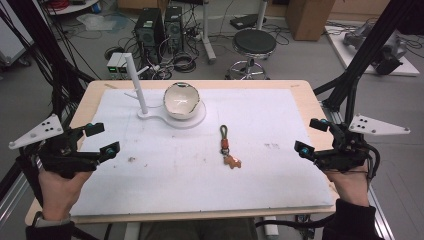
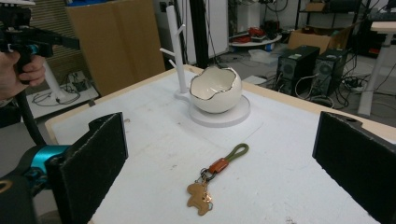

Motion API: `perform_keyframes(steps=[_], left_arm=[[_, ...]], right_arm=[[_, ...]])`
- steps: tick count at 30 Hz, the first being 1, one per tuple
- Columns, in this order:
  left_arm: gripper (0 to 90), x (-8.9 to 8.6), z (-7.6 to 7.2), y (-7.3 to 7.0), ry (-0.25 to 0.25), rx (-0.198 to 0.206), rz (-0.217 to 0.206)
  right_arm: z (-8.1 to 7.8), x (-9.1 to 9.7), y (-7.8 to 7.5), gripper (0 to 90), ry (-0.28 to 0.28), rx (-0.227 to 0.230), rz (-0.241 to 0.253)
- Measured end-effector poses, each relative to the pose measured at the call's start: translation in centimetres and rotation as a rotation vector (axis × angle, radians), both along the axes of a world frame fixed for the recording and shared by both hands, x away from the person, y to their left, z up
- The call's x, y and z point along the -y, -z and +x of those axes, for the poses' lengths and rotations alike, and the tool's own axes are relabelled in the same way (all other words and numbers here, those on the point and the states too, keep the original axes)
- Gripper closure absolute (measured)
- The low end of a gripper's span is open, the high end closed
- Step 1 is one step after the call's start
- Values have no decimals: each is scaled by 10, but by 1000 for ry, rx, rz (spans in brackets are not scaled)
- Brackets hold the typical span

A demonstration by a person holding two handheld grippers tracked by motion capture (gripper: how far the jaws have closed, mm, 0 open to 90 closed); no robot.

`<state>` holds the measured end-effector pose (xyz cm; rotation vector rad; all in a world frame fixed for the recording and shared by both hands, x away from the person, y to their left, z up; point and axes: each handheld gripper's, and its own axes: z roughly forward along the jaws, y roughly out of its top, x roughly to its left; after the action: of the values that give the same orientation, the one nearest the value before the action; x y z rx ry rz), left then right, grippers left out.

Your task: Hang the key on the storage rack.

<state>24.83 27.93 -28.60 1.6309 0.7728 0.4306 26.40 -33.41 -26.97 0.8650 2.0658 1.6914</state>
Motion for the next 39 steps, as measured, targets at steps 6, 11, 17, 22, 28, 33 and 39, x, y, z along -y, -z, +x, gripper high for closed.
perform_keyframes(steps=[6, 11, 17, 22, 28, 33, 39], left_arm=[[121, 1, 1, 1, -5, -10, 3], [111, 0, 2, 2, -1, -18, -6], [93, 0, 2, 1, -6, -20, -5], [90, 1, 2, 2, -3, -23, 6], [63, 4, 0, 1, -10, -21, 15], [58, 4, -1, 1, -10, -21, 17], [58, 2, -2, 2, -10, -27, 21]], right_arm=[[1, 0, 1, 22, 1, -5, -2], [1, 2, 1, 22, 6, -9, 3], [11, -11, -3, 22, -13, -17, -18], [30, -28, -1, 21, -51, -37, -33], [63, -50, 0, 22, -30, -76, -67], [85, -74, 0, 22, -42, -90, -102], [112, -104, 2, 22, -61, -111, -147]])
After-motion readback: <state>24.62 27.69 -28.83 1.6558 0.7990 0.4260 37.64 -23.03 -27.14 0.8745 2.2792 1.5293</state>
